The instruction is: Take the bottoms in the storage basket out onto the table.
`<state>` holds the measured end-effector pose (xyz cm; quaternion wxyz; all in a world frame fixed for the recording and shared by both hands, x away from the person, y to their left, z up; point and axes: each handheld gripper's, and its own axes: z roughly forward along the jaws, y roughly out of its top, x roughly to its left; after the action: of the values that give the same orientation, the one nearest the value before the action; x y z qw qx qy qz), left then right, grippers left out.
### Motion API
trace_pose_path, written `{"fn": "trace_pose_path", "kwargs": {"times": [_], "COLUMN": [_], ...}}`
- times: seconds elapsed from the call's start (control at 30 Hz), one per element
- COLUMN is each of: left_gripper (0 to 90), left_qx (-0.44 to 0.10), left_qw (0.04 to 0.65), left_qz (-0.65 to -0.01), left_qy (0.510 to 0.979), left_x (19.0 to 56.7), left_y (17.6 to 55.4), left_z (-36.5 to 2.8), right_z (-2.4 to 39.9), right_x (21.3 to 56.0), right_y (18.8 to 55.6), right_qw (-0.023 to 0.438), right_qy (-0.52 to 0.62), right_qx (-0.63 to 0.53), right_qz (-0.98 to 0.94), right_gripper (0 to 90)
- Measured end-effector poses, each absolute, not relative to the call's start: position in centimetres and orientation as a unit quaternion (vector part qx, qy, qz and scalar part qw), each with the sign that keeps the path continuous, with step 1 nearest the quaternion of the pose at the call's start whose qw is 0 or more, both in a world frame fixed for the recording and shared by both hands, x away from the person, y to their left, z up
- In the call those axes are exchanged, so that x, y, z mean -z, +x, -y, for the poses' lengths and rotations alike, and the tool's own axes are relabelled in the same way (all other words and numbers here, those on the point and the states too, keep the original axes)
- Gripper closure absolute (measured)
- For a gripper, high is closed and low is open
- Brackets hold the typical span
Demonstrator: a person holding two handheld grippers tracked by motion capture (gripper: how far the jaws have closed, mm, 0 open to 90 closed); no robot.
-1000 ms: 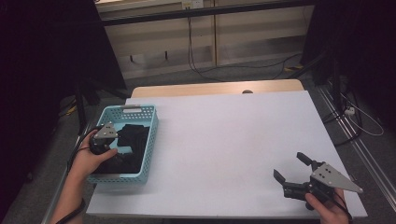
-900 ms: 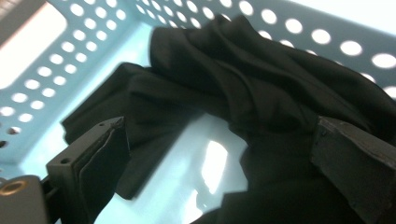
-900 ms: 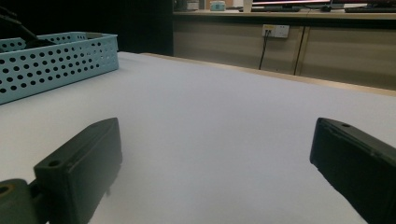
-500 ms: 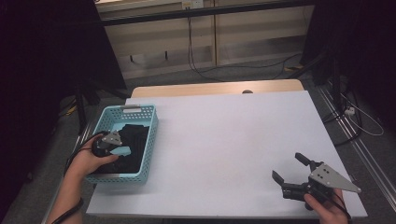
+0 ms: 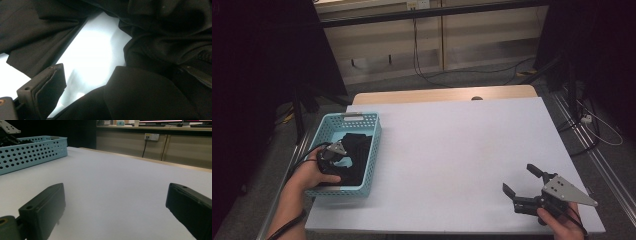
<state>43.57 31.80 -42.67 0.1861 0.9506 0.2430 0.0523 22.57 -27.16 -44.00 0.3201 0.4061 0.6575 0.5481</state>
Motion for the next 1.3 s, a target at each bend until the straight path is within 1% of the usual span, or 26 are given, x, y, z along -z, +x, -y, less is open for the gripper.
{"fn": "trace_pose_path", "kwargs": {"times": [0.03, 0.07, 0.1, 0.13, 0.17, 0.27, 0.33, 0.4, 0.5, 0.63, 0.8, 0.83, 0.93, 1.1, 1.17, 1.23, 1.27, 1.3], "left_gripper": [6.6, 14.6, 25.3, 38.8, 50.1, 69.4, 75.6, 78.3, 80.4, 80.7, 80.8, 80.8, 80.8, 80.2, 80.1, 78.9, 76.7, 69.8], "left_qx": [-0.034, -0.021, -0.012, 0.001, 0.007, 0.020, 0.022, 0.010, -0.014, -0.041, -0.096, -0.096, -0.142, -0.174, -0.176, -0.179, -0.176, -0.186], "left_qw": [0.185, 0.187, 0.189, 0.194, 0.193, 0.186, 0.184, 0.191, 0.189, 0.218, 0.251, 0.251, 0.274, 0.264, 0.267, 0.263, 0.266, 0.258], "left_qz": [-0.245, -0.258, -0.264, -0.262, -0.257, -0.244, -0.242, -0.260, -0.260, -0.267, -0.285, -0.285, -0.295, -0.303, -0.311, -0.315, -0.319, -0.318], "left_qy": [0.951, 0.948, 0.946, 0.946, 0.947, 0.951, 0.953, 0.946, 0.947, 0.938, 0.920, 0.920, 0.904, 0.899, 0.895, 0.894, 0.893, 0.893], "left_x": [42.6, 42.4, 42.3, 42.1, 42.0, 41.9, 41.7, 41.5, 41.2, 39.9, 38.5, 38.5, 38.0, 38.9, 39.1, 39.8, 40.2, 40.4], "left_y": [43.7, 43.8, 43.9, 44.0, 43.9, 43.9, 44.0, 44.0, 44.1, 44.8, 45.9, 45.9, 47.0, 48.3, 48.6, 49.2, 49.4, 49.5], "left_z": [-31.8, -31.8, -31.8, -31.7, -31.5, -31.0, -30.7, -30.3, -30.2, -30.1, -29.7, -29.7, -28.9, -28.5, -28.6, -28.7, -28.7, -28.7], "right_z": [27.1, 27.0, 27.0, 27.0, 26.9, 26.9, 26.9, 26.9, 27.0, 27.1, 27.2, 27.2, 27.1, 27.1, 27.2, 27.2, 27.1, 27.2], "right_x": [44.0, 44.0, 44.0, 44.0, 44.0, 44.0, 44.0, 44.0, 43.9, 44.0, 44.0, 44.1, 44.1, 44.2, 44.2, 44.3, 44.3, 44.3], "right_y": [22.6, 22.6, 22.6, 22.5, 22.5, 22.5, 22.6, 22.6, 22.5, 22.6, 22.6, 22.6, 22.6, 22.6, 22.6, 22.6, 22.6, 22.6], "right_qw": [0.320, 0.321, 0.320, 0.320, 0.320, 0.318, 0.318, 0.319, 0.320, 0.321, 0.320, 0.320, 0.319, 0.317, 0.316, 0.314, 0.313, 0.313], "right_qy": [0.406, 0.406, 0.406, 0.406, 0.405, 0.406, 0.407, 0.406, 0.406, 0.409, 0.411, 0.411, 0.412, 0.415, 0.415, 0.415, 0.417, 0.416], "right_qx": [-0.548, -0.546, -0.547, -0.548, -0.547, -0.548, -0.547, -0.548, -0.548, -0.547, -0.548, -0.548, -0.547, -0.547, -0.548, -0.549, -0.550, -0.549], "right_qz": [-0.657, -0.658, -0.658, -0.658, -0.658, -0.659, -0.659, -0.658, -0.658, -0.656, -0.655, -0.655, -0.655, -0.654, -0.654, -0.654, -0.653, -0.654], "right_gripper": [1.8, 2.0, 2.0, 2.0, 2.0, 2.1, 2.1, 2.1, 2.1, 2.1, 2.1, 2.1, 2.1, 2.1, 2.0, 2.0, 2.1, 2.1]}}
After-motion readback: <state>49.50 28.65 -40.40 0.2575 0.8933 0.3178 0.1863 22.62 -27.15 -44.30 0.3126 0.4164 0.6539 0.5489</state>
